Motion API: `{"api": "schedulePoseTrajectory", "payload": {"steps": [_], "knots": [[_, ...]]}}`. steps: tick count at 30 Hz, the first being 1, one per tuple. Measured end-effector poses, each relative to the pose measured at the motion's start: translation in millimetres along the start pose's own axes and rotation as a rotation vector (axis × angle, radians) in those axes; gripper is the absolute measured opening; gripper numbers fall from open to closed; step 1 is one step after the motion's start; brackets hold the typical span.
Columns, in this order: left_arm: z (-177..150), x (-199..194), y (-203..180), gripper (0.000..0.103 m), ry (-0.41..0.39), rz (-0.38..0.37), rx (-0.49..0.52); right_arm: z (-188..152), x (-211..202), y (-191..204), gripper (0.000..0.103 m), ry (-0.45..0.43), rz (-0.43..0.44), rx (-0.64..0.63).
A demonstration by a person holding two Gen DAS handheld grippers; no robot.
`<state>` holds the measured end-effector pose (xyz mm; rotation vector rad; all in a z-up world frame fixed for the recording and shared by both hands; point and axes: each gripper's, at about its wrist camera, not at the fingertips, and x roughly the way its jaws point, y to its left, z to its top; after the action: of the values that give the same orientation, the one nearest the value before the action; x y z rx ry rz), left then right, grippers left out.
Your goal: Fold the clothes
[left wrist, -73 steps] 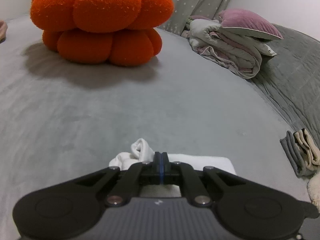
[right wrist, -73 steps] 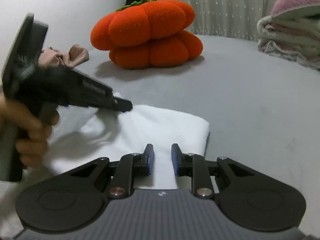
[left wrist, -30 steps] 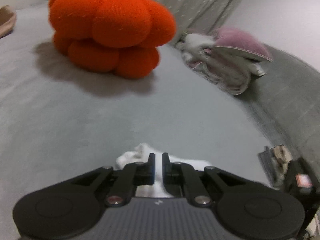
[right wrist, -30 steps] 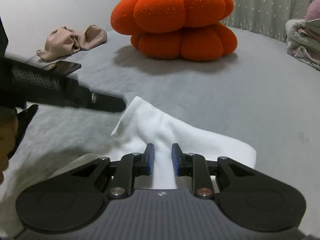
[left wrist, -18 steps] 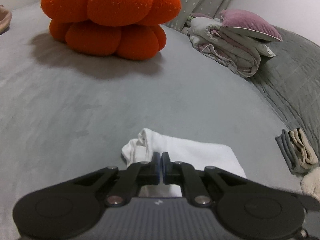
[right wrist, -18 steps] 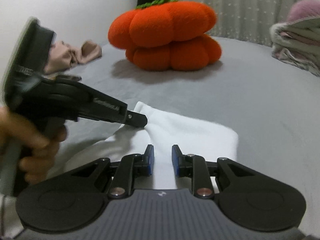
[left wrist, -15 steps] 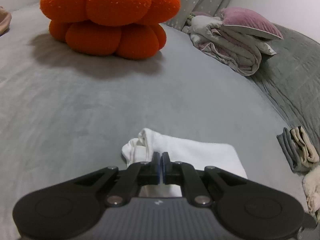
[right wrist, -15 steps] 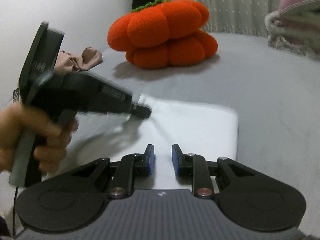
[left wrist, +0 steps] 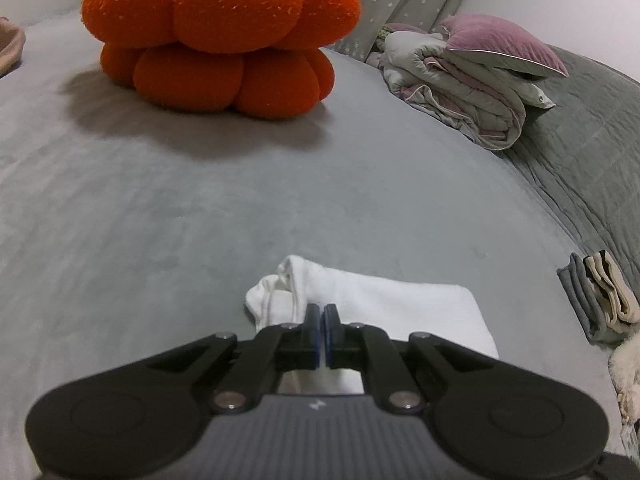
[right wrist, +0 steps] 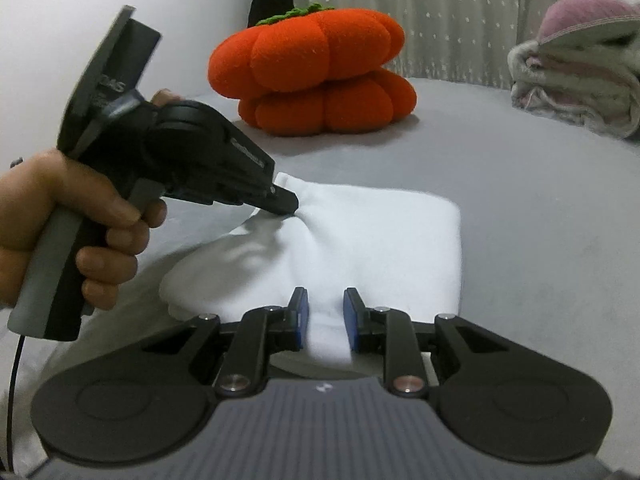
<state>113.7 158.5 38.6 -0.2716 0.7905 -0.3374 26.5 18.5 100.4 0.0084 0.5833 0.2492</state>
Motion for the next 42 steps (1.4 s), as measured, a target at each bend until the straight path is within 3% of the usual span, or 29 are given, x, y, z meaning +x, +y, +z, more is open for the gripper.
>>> {"api": "schedulePoseTrajectory", "payload": {"steps": [5, 12, 16, 19, 25, 29, 32, 37, 42], "knots": [[0.2, 0.0, 1.6, 0.005, -0.001, -0.006, 0.0, -18.1, -8.3, -13.2, 0.015, -0.015, 0.019, 0.107], [2.2, -12.6, -5.3, 0.005, -0.024, -0.002, 0.004, -21.5, -3.6, -2.5, 0.014, -0.004, -0.017, 0.079], [-8.6, -43.9, -23.5, 0.006, -0.074, -0.032, 0.087, -25.1, -5.5, -2.8, 0.014, -0.012, -0.025, 0.082], [-25.7, -53.1, -36.3, 0.006, -0.046, -0.074, 0.129, -25.7, -5.3, -1.6, 0.014, -0.018, -0.029, 0.083], [-50.7, -30.7, -33.2, 0.003, 0.05, 0.016, 0.184, -21.7, -7.5, -6.9, 0.015, -0.01, 0.0, 0.081], [-49.2, -31.2, -27.0, 0.003, 0.062, 0.009, 0.146, -14.8, -33.8, -26.5, 0.013, -0.041, 0.037, 0.151], [-49.0, -30.8, -29.5, 0.003, 0.065, 0.014, 0.146, -19.1, -40.8, -39.7, 0.024, -0.02, -0.008, 0.166], [-48.9, -30.3, -33.5, 0.003, 0.07, 0.022, 0.146, -36.6, -24.5, -44.3, 0.027, 0.026, -0.04, 0.134], [-47.7, -30.5, -31.5, 0.003, 0.071, 0.016, 0.138, -33.3, -24.7, -41.5, 0.028, 0.061, -0.047, 0.109]]}}
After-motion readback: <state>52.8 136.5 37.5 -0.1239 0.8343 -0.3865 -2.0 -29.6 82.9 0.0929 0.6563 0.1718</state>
